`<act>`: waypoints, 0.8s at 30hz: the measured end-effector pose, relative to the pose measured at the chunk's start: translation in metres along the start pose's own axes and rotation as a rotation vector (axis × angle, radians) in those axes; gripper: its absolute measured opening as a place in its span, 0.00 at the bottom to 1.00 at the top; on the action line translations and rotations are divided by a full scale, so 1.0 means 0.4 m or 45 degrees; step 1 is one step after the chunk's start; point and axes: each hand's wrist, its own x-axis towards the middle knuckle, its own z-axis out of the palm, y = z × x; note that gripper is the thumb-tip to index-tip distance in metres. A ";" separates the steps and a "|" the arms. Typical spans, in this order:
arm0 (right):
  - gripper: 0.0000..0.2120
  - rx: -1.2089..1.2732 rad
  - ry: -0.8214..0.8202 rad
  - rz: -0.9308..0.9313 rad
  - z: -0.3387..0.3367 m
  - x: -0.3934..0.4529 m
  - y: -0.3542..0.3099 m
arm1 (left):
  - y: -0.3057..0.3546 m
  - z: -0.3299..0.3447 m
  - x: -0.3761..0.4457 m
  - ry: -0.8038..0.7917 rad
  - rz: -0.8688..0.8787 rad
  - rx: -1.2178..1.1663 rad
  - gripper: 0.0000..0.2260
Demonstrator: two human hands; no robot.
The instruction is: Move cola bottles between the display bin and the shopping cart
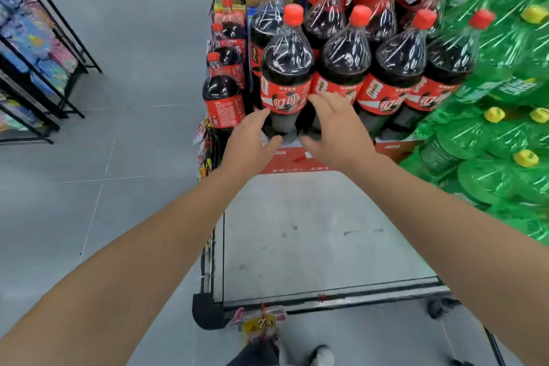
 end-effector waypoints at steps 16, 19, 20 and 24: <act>0.40 -0.313 -0.374 0.048 -0.032 -0.454 0.124 | 0.172 0.102 -0.342 -0.249 0.205 0.684 0.33; 0.40 -0.308 -0.366 0.037 -0.062 -0.581 0.163 | 0.245 0.153 -0.437 -0.238 0.192 0.698 0.33; 0.40 -0.307 -0.365 0.029 -0.073 -0.626 0.179 | 0.273 0.173 -0.470 -0.237 0.194 0.700 0.33; 0.39 -0.291 -0.370 0.059 -0.117 -0.817 0.257 | 0.392 0.266 -0.597 -0.253 0.211 0.695 0.33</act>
